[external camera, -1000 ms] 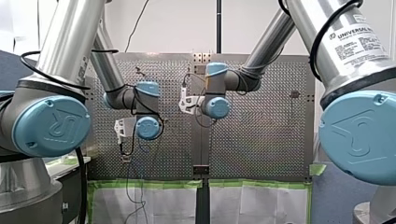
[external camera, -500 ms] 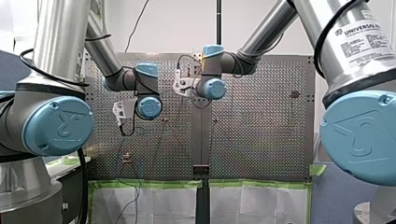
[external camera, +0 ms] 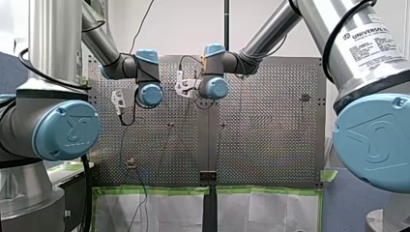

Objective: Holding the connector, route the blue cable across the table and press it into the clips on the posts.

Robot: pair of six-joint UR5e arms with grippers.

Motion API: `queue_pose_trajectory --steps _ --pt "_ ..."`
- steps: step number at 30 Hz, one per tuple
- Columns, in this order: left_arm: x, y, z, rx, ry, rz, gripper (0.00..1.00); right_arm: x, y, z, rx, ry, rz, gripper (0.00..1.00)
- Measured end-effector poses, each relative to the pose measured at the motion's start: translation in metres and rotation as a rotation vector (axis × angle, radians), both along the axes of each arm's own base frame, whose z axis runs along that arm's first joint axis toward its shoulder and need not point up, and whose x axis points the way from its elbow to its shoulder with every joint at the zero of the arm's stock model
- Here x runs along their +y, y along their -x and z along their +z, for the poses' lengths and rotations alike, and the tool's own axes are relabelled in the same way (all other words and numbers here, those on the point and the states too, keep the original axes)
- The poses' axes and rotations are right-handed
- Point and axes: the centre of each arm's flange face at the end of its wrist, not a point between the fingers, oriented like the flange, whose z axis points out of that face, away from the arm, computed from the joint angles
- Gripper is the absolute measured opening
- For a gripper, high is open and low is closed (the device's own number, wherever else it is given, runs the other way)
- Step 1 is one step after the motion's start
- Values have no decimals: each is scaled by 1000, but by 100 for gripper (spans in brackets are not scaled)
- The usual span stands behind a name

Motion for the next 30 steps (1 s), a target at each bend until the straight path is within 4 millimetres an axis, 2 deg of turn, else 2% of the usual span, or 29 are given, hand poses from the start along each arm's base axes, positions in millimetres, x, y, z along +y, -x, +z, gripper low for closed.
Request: queue_pose_trajectory --steps 9,16,22,26,30 --pt "25 -3 30 -19 -3 17 0 -6 -10 30 2 0 16 0" --pt "42 -11 68 -101 10 13 0 -9 -17 54 4 0 29 0" --pt "48 -11 98 -173 18 -2 0 -13 -24 68 10 -5 37 0" --pt "48 -21 109 -196 20 -8 0 -16 -31 68 20 -13 45 0" --pt "46 -33 110 -202 20 -23 0 -17 -37 74 15 -8 50 0"
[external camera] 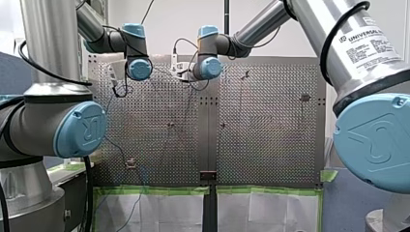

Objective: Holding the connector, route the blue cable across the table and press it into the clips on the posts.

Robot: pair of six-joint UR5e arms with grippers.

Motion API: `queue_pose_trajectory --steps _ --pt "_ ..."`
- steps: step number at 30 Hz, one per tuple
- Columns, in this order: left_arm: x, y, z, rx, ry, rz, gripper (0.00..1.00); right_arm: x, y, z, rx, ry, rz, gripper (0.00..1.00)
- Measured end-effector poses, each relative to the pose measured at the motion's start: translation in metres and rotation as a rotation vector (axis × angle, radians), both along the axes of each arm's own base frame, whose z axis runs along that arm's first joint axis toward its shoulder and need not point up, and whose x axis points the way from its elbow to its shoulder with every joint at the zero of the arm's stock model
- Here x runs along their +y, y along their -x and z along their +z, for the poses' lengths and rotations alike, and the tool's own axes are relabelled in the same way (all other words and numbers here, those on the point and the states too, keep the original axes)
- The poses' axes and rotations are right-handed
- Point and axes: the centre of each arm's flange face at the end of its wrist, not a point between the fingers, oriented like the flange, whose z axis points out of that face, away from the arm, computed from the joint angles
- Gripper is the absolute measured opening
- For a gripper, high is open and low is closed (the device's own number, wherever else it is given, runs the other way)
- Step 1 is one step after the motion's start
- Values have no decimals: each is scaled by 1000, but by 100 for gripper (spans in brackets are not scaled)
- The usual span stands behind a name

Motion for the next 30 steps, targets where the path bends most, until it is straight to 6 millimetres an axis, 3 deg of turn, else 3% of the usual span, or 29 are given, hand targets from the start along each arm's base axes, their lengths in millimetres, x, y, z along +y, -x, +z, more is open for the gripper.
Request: queue_pose_trajectory --steps 18,25,30 --pt "17 -36 -16 -10 -4 -21 0 -11 -20 60 -67 52 5 0" --pt "28 -49 -19 -10 -1 -19 0 -19 -38 52 -67 51 11 0" --pt "43 -57 -20 -14 -6 -19 0 -25 -51 36 -56 42 12 0"
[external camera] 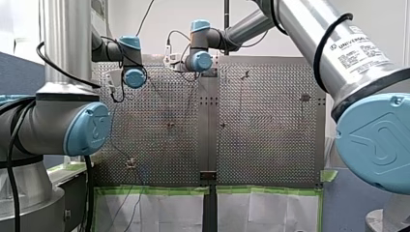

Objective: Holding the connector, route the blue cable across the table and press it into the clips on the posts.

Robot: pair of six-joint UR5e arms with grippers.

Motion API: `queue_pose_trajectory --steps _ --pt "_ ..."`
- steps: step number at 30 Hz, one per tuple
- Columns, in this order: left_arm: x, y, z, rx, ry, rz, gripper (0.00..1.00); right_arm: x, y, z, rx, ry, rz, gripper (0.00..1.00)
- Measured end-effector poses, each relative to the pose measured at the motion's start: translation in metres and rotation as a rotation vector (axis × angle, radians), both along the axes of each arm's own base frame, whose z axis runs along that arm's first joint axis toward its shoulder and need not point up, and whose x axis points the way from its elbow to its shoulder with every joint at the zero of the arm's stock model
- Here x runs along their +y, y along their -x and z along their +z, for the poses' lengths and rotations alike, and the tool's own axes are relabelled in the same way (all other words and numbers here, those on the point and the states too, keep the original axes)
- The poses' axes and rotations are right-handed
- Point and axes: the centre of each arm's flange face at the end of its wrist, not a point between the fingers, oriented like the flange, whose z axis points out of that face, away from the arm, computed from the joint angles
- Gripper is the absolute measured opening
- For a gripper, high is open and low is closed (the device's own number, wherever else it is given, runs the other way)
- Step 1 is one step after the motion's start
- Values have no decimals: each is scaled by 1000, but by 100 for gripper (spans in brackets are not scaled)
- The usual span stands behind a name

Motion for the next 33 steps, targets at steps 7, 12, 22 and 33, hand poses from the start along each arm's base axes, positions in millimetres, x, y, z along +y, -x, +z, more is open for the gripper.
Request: queue_pose_trajectory --steps 7,12,22,33 --pt "21 -16 -9 9 -21 -2 0 -9 -11 -29 27 -17 -5 0" --pt "25 -27 -13 8 -27 -14 0 -14 -17 -36 28 -18 -11 0" --pt "30 -45 -4 -25 -30 -39 0 -20 -22 -20 1 2 -27 0" --pt "31 -69 -23 -6 -33 -80 0 -27 -17 -15 1 12 -76 0"
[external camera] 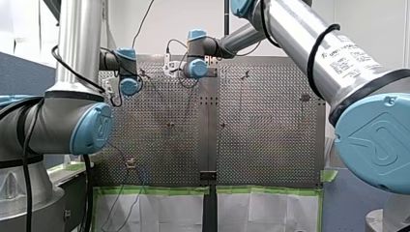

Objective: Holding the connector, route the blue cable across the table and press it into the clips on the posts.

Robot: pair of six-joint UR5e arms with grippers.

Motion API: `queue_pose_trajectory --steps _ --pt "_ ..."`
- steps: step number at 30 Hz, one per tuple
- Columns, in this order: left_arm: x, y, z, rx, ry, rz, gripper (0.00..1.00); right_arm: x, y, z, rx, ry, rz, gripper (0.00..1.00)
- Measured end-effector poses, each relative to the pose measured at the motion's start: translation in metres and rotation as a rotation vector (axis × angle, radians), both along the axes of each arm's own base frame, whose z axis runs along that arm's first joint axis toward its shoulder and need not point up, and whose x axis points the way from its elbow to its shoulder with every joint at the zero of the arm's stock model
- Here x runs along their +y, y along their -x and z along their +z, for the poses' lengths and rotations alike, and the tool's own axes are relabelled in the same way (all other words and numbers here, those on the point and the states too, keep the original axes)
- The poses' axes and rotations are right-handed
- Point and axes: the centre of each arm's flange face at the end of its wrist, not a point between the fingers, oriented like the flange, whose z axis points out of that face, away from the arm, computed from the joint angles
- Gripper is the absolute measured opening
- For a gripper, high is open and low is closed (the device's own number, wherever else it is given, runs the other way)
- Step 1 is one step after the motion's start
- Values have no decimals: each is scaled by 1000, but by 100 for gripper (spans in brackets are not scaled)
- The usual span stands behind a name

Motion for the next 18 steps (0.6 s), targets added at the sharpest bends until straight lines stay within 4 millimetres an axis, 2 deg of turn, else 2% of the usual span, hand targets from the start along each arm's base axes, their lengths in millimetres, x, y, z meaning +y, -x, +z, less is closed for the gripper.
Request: queue_pose_trajectory --steps 7,15,16,17,18 --pt "-1 -13 -6 -9 17 -30 0 -2 0 12 -6 10 -7 0" --pt "2 -12 -9 -3 71 -23 0 -3 0 17 -8 10 -10 0" --pt "3 -11 -11 2 85 -17 21 -3 1 17 -7 9 -11 0" --pt "4 -11 -11 5 94 -14 37 -3 1 16 -6 8 -13 0" --pt "5 -10 -12 10 103 -11 37 -3 1 16 -5 7 -14 0"
